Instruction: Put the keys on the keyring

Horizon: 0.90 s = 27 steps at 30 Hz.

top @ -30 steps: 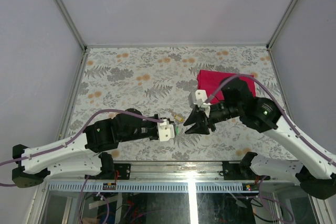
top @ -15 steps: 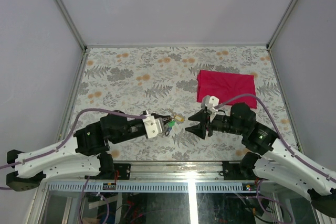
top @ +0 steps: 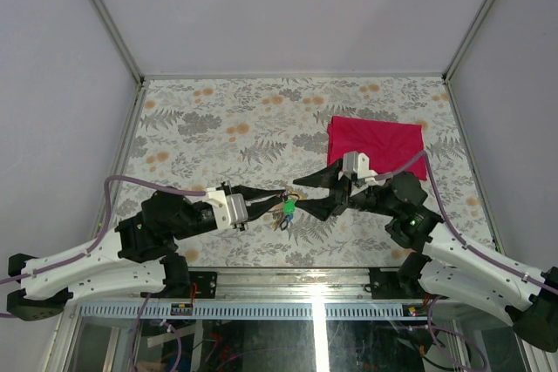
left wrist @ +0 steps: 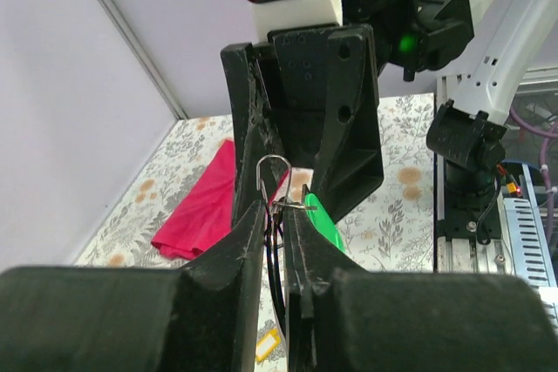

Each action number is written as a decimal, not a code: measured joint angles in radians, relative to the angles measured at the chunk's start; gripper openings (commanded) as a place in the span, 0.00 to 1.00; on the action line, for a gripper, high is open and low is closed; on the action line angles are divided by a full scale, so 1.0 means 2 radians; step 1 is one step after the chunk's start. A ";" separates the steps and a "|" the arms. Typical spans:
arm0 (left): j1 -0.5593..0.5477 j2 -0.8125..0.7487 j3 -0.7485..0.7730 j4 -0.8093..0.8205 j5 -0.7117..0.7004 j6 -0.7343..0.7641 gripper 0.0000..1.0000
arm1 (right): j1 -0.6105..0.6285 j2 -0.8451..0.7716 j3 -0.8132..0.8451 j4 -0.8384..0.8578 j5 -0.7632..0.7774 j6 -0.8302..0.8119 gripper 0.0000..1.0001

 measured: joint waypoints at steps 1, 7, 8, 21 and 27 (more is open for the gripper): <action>0.000 0.000 0.000 0.003 0.001 -0.001 0.00 | 0.000 0.003 0.000 0.006 -0.005 0.001 0.50; 0.000 0.000 0.000 0.021 0.010 -0.006 0.00 | 0.000 0.011 0.007 0.011 -0.025 0.006 0.22; 0.000 0.000 0.000 0.021 0.011 -0.006 0.00 | 0.000 0.011 0.009 0.011 -0.026 0.008 0.14; 0.003 -0.011 0.000 0.047 0.017 -0.007 0.26 | 0.001 0.016 0.042 -0.009 -0.036 0.019 0.00; 0.003 -0.016 0.000 0.047 0.021 -0.007 0.32 | 0.001 0.013 0.048 -0.020 -0.014 0.019 0.00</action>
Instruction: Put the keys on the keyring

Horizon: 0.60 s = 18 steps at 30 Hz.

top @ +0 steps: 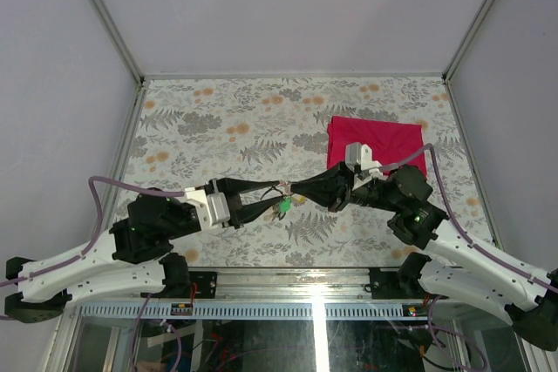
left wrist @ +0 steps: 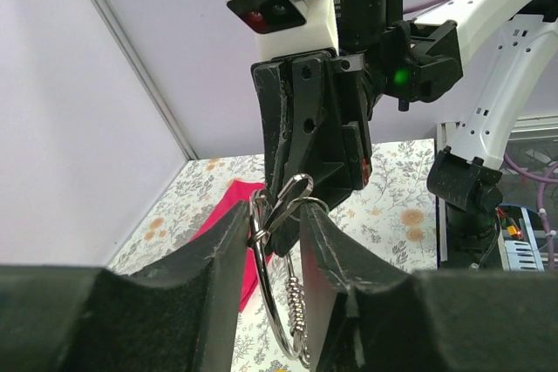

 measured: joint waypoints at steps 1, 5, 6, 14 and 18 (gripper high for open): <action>0.000 -0.001 0.000 0.000 0.000 0.000 0.33 | 0.000 -0.002 0.000 -0.002 0.006 0.000 0.00; 0.000 -0.007 0.000 -0.004 0.000 -0.003 0.36 | 0.001 -0.012 0.017 -0.042 0.032 -0.012 0.00; 0.000 -0.011 0.000 -0.007 0.000 -0.004 0.37 | 0.001 -0.013 0.026 -0.058 0.039 -0.020 0.00; 0.000 -0.048 0.000 -0.053 -0.002 -0.026 0.49 | 0.001 -0.024 0.108 -0.196 0.092 -0.088 0.00; 0.000 -0.068 -0.006 -0.075 -0.035 -0.051 0.70 | 0.001 -0.013 0.170 -0.303 0.132 -0.111 0.00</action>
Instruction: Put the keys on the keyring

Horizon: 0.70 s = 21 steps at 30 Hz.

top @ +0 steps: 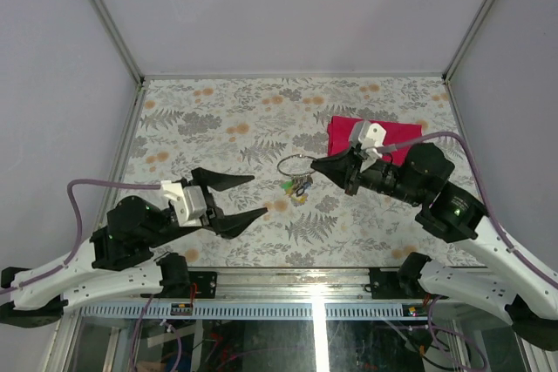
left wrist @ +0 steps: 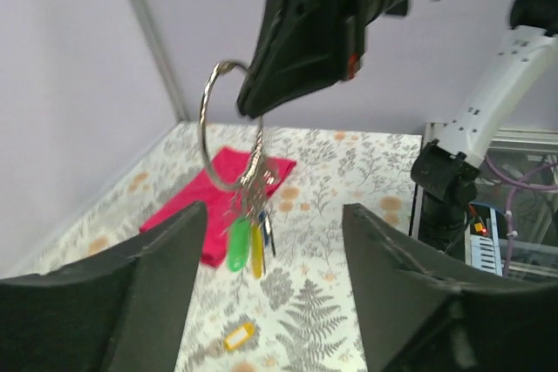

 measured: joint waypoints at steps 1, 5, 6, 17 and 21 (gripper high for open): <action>0.000 -0.004 -0.004 -0.005 -0.017 -0.013 0.72 | 0.000 0.007 0.017 -0.027 0.012 -0.003 0.00; 0.000 -0.001 -0.020 -0.033 -0.084 -0.053 0.80 | 0.000 0.031 0.050 -0.115 0.054 -0.004 0.00; 0.001 0.004 -0.024 -0.035 -0.094 -0.060 0.82 | 0.000 0.035 0.050 -0.131 0.060 -0.003 0.00; 0.217 0.088 -0.052 -0.053 -0.018 -0.133 0.84 | 0.000 0.056 -0.001 -0.225 0.124 0.055 0.00; 0.337 0.126 -0.062 -0.037 0.062 -0.166 0.90 | 0.000 0.065 -0.021 -0.215 0.119 0.070 0.00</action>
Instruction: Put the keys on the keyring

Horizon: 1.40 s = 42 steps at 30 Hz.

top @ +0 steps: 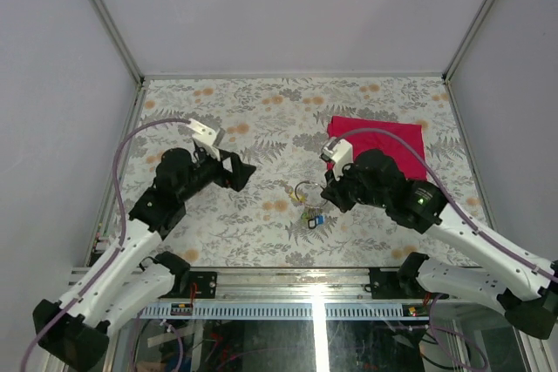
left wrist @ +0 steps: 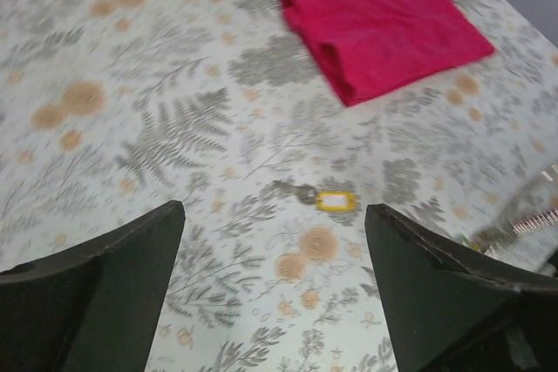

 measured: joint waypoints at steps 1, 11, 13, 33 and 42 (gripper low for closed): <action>0.033 0.008 -0.006 0.005 0.020 -0.012 0.95 | 0.000 0.003 -0.008 0.006 -0.001 0.005 0.00; 0.182 0.053 -0.010 -0.004 0.111 -0.097 1.00 | 0.009 0.116 -0.054 0.127 -0.053 0.061 0.00; 0.182 0.048 -0.001 -0.022 0.108 -0.099 1.00 | 0.021 0.151 -0.051 0.156 -0.061 0.067 0.00; 0.183 -0.038 0.073 -0.174 -0.055 -0.173 1.00 | 0.000 0.478 0.076 0.412 -0.072 0.218 0.55; 0.183 -0.044 0.076 -0.204 -0.082 -0.162 1.00 | -0.047 0.447 0.061 0.400 -0.048 0.215 0.97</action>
